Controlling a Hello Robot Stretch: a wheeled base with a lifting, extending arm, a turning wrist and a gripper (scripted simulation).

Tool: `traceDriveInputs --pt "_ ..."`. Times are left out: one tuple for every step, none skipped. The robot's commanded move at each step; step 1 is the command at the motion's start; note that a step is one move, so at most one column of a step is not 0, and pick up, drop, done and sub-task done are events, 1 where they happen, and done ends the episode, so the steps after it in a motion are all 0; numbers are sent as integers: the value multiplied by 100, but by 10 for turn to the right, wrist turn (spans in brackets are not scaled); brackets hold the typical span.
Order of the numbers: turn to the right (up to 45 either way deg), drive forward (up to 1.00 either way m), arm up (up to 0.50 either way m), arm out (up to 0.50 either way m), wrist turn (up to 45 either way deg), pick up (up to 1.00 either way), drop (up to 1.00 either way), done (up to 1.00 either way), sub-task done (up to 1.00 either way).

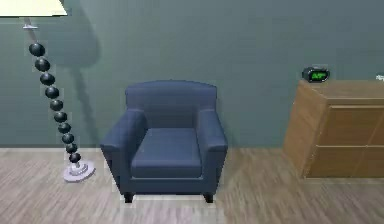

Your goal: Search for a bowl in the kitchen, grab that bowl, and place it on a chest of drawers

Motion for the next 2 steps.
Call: traceDriveInputs --pt "450 0 0 0 0 0 0 0 0" --pt "450 0 0 0 0 0 0 0 0"
